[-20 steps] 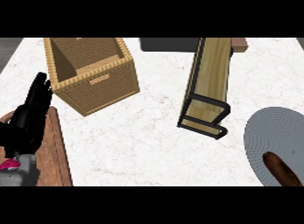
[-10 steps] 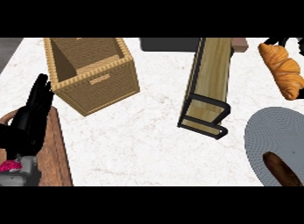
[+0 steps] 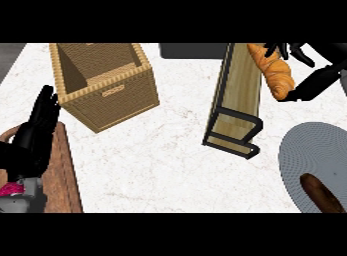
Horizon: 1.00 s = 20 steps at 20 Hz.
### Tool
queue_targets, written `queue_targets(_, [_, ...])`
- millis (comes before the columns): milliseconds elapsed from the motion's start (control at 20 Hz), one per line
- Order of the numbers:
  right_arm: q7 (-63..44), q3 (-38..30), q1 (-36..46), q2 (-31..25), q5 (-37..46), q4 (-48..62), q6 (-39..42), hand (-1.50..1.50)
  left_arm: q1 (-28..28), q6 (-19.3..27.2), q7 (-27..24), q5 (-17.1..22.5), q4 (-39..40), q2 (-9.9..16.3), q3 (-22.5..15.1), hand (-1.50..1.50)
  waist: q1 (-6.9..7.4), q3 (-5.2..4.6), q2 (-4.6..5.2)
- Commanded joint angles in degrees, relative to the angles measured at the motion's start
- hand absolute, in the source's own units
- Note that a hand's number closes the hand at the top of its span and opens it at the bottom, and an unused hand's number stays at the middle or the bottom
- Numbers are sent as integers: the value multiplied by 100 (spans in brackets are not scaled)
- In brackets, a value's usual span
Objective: Pick the croissant from the placemat and place it in the tiered shelf
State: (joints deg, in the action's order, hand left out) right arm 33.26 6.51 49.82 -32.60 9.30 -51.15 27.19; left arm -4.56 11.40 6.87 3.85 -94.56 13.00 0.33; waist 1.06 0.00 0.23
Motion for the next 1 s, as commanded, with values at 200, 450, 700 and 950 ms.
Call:
queue_targets(200, [-206,-222,535,749,215,880,-201,150,-53,-94,20,-52,54,-47,66,0,-15,-1,-2])
queue_targets(450, [-103,-86,689,948,502,1350,48,-150,226,-96,9,-93,-204,-141,35,0,8,0,-1])
queue_targets(700, [206,-251,804,803,511,1652,439,-150,-88,192,2,-431,47,-459,-189,0,-29,1,2])
queue_targets(950, [42,-518,1428,1021,197,2014,705,-150,86,-99,-110,-255,60,-264,-7,0,40,0,15])
